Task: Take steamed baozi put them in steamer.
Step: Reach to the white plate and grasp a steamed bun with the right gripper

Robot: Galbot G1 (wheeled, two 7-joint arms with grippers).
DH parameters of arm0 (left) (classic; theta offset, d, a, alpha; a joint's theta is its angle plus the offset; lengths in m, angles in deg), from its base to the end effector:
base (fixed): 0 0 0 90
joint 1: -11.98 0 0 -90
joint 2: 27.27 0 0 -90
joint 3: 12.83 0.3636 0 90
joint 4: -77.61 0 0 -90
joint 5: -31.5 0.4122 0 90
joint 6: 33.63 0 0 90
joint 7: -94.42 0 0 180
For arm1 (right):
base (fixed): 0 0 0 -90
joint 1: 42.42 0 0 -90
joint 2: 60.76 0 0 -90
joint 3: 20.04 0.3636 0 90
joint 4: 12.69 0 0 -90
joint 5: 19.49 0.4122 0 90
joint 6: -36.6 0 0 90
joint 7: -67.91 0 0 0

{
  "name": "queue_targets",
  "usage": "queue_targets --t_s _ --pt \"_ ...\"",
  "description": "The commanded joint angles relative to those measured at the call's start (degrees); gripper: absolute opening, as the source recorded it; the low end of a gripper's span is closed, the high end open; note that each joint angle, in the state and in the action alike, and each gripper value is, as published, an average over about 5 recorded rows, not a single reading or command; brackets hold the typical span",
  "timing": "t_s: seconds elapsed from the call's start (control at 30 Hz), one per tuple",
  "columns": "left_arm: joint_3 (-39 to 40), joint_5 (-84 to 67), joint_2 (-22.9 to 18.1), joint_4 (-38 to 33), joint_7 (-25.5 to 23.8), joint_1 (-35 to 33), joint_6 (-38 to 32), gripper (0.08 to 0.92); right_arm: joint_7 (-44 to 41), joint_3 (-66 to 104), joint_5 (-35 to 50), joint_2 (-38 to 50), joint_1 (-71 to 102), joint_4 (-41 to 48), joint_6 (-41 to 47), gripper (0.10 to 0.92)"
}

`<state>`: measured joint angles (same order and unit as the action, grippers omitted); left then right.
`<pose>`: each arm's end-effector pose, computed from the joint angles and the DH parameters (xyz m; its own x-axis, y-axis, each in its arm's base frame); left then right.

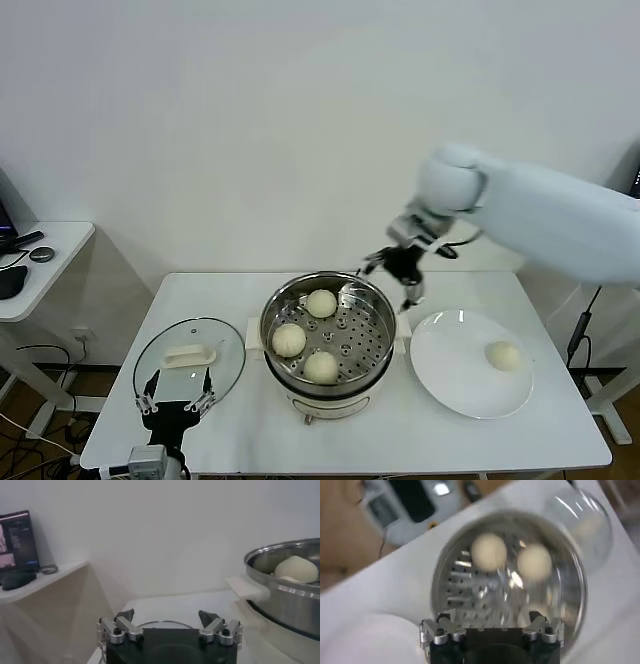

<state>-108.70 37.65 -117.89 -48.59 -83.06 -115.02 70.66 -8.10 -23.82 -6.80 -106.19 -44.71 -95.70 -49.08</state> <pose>0.1917 0.0327 -0.2954 -0.9540 -0.1683 0.2482 -0.1279 0.9770 0.1707 0.5819 0.0005 -0.0037 -0.0615 -0.2579 0.9642 -0.8370 -0.5129 -0.1906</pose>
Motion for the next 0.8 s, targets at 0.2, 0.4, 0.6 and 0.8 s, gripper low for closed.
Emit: queue_targets --t_s 0.2,0.4,0.6,0.8 --pt "0.1 -3.6 0.6 1.4 -1.1 -0.8 0.4 0.823 7.7 23.4 -20.1 16.7 31.1 10.3 12.7 0.823" --pt "-0.1 -4.0 0.8 2.5 -1.3 -1.6 0.5 0.823 10.7 33.2 -26.7 10.6 40.2 18.9 6.1 0.823" --pt "-0.6 -3.9 0.7 3.2 -1.3 -1.9 0.5 0.823 5.1 36.7 -33.4 6.8 42.9 22.8 1.7 0.823" --pt "-1.0 -4.0 0.8 4.0 -1.5 -1.1 0.6 0.823 1.3 37.5 -36.6 6.3 42.7 24.4 -0.4 0.823"
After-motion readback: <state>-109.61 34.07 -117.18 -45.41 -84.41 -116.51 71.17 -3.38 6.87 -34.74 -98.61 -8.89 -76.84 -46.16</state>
